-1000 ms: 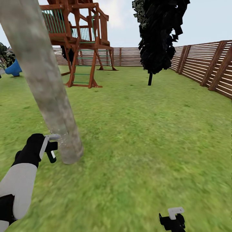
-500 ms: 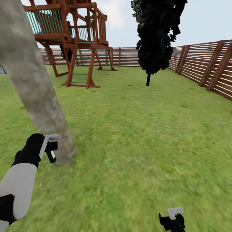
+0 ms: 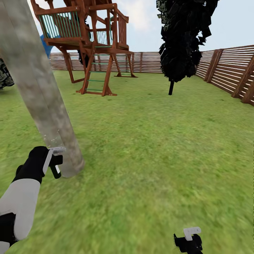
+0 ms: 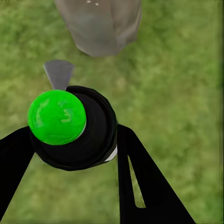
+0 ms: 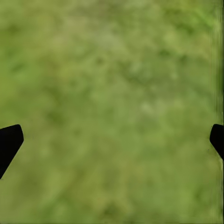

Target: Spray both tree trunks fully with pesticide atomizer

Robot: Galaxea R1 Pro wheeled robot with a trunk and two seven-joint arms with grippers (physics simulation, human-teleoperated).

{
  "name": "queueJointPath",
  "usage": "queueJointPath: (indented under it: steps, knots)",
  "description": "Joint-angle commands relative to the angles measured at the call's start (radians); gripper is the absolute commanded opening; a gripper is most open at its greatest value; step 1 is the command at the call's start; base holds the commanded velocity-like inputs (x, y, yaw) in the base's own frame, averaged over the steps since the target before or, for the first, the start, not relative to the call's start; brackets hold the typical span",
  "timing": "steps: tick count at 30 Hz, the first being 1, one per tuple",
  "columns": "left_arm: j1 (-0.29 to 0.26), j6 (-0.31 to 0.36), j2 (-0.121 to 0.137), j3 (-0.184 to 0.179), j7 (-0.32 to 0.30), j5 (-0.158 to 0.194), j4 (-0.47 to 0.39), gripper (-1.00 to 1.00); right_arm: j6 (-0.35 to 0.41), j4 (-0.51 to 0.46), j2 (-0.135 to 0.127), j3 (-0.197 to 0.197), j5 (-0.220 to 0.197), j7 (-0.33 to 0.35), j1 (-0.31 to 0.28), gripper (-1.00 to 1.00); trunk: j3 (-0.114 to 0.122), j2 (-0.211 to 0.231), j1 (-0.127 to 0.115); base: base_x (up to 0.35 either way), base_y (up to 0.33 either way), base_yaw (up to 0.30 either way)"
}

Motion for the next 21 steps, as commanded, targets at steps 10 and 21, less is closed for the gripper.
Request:
queueJointPath:
  steps: [10,21]
  knots:
    - [-0.001,0.000,0.001,0.000,0.001,0.000,0.000,-1.00,0.000,0.001,0.001,0.000,0.001,0.000,0.000,1.00,0.000,0.000,0.000,0.139,-0.275,0.011]
    - [-0.002,0.000,0.001,0.000,0.001,-0.002,0.000,-1.00,0.000,0.002,0.002,0.000,0.001,0.000,0.000,1.00,0.000,0.000,0.000,0.130,-0.275,0.258]
